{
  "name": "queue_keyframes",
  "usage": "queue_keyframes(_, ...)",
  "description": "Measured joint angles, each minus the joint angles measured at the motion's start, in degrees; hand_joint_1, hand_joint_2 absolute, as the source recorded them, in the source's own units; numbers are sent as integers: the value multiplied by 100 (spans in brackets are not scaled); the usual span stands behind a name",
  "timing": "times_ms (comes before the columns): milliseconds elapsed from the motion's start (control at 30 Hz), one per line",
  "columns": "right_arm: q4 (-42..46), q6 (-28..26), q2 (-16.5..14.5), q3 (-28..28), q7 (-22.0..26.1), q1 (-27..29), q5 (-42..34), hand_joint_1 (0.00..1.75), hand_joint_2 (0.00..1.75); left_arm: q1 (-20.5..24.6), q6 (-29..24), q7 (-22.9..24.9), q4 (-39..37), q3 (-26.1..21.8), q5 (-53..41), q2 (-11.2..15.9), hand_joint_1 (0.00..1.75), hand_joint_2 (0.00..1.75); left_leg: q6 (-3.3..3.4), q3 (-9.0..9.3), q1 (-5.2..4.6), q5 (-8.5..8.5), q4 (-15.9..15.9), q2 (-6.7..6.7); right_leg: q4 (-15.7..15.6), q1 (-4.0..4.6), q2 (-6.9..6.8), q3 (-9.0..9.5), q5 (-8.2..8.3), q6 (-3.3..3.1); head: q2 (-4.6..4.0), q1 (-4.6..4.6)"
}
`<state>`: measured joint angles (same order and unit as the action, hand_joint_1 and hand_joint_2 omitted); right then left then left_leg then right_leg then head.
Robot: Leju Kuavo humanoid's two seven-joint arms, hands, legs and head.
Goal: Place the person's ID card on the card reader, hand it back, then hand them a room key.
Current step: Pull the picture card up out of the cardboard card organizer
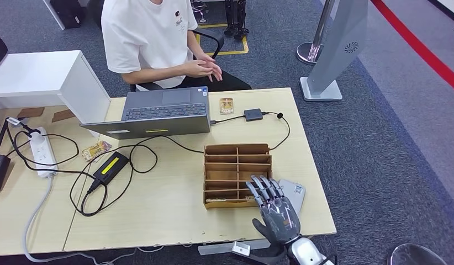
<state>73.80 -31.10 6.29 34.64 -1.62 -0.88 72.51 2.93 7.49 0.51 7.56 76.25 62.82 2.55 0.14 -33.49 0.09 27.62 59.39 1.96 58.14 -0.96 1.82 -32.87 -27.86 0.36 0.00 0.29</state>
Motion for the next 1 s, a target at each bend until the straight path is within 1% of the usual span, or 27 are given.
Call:
queue_keyframes(133, -235, -81, 0, -161, -50, 61, -23, 0, 175, -1, -4, -1, 1, 5, 31, -1, 0, 175, 0, 0, 0, 0, 0, 0, 0, 0, 0, -1, 0, 0, 1, 0)
queue_keyframes(367, -314, -99, 0, -290, -86, 150, -66, 0, 175, -3, -18, -1, 1, 5, 45, -2, 0, 175, 0, 0, 0, 0, -1, 0, 0, 0, 1, -2, 0, 0, 1, 0)
queue_keyframes(600, -294, -97, 0, -299, -96, 161, -68, 0, 175, -3, -23, -1, 1, 7, 45, -2, 0, 175, 0, 0, 0, 0, 0, -1, 1, 0, 1, -1, 0, 0, 1, 0)
queue_keyframes(1000, -8, -11, -22, -299, -57, 97, 1, 0, 175, 0, -27, -1, 2, 48, 43, -2, 0, 175, 0, -1, 0, 0, 0, 0, 1, 0, 0, -1, 0, 0, 1, 0)
